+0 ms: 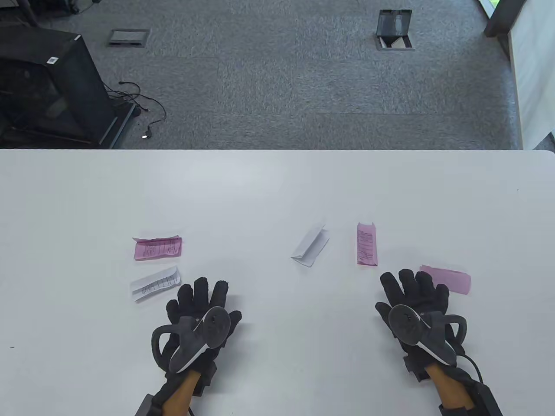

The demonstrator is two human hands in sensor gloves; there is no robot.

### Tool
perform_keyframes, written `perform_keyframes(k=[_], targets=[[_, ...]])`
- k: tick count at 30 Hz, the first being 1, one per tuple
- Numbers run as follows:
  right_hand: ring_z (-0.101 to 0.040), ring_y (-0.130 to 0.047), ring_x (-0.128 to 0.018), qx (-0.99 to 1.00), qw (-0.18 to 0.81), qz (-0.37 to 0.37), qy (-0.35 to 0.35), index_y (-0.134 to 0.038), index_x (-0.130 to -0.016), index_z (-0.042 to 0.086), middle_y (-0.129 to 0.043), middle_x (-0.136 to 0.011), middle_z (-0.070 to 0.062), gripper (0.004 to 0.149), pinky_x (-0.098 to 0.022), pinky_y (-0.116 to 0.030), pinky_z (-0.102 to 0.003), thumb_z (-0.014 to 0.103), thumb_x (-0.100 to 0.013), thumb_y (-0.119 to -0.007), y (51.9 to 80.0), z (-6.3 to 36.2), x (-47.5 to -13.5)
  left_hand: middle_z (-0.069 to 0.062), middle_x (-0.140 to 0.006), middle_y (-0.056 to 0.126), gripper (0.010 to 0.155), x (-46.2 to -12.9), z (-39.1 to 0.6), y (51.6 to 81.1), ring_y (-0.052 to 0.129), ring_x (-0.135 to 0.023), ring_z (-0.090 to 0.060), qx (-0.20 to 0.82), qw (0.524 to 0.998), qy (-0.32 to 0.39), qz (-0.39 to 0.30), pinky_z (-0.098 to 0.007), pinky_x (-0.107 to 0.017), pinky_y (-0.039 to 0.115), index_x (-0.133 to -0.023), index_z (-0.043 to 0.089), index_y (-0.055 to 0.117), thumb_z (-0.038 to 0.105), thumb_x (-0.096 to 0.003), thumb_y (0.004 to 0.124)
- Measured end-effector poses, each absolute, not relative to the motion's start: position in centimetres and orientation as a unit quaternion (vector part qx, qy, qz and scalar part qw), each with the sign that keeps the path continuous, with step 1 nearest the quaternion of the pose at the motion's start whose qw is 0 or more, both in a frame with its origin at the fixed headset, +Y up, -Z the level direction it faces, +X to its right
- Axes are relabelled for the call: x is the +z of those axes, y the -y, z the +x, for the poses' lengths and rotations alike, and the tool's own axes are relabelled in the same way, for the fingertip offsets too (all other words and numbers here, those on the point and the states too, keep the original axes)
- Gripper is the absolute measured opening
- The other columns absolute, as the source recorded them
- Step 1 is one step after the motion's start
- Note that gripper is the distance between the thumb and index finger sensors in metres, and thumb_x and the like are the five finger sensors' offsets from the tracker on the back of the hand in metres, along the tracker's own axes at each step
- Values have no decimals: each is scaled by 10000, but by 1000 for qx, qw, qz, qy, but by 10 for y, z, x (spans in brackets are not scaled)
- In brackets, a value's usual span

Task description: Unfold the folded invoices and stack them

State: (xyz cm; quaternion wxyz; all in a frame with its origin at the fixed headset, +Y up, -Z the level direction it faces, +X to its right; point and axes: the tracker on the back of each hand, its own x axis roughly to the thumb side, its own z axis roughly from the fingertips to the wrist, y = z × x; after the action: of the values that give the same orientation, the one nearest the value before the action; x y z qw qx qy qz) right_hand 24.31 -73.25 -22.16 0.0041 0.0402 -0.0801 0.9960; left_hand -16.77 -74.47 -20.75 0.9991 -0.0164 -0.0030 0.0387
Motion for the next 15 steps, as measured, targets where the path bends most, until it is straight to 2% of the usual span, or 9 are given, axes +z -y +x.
perform_keyframes(k=[15], targets=[[-517, -405, -1045, 997, -2, 39, 64, -384, -1076, 347, -452, -1146, -136, 669, -673, -373, -764, 561, -469, -564, 736, 243, -223, -194, -1236, 435, 739, -207, -167, 745, 439, -1075, -536, 50, 999, 8, -15, -759, -713, 422, -1132, 306, 480, 621, -479, 628]])
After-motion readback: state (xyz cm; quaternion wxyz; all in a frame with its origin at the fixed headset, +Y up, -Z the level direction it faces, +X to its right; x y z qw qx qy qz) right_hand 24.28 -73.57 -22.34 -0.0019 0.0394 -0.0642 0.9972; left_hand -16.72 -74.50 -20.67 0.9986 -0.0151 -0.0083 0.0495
